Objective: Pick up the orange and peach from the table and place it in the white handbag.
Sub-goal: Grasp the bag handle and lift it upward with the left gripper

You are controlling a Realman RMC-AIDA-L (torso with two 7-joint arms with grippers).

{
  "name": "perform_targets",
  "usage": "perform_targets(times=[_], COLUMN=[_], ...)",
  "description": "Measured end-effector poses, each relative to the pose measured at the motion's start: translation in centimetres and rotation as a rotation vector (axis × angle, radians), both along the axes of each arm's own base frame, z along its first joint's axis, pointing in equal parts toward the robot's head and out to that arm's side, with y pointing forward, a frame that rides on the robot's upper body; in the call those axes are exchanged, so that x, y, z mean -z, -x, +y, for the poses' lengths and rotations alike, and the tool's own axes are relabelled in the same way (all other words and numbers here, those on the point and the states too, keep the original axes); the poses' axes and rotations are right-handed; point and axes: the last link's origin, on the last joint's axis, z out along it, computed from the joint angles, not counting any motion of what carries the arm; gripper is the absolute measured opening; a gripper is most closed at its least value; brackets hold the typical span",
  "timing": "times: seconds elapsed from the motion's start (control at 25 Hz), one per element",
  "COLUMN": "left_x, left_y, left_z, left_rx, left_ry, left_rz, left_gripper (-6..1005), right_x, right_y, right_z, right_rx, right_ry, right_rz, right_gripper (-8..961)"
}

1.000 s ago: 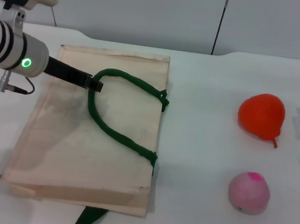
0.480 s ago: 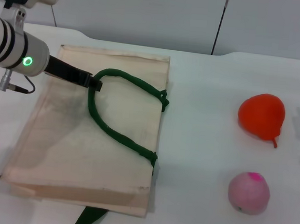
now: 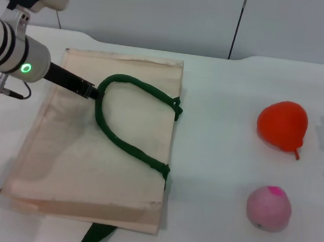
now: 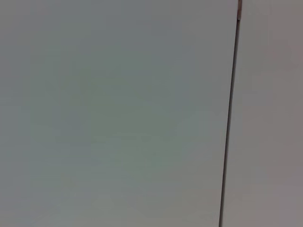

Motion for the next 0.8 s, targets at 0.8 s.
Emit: perform_targets(times=[0.8], left_x=[2.0], left_y=[0.6], left_z=[0.9], left_rx=[-0.017], left_ry=[-0.014], left_rz=[-0.014], left_gripper=[423], right_x=[0.1], right_y=[0.3], right_z=[0.2], right_rx=[-0.008], right_ry=[0.009], right_rz=[-0.001], right_gripper=[667])
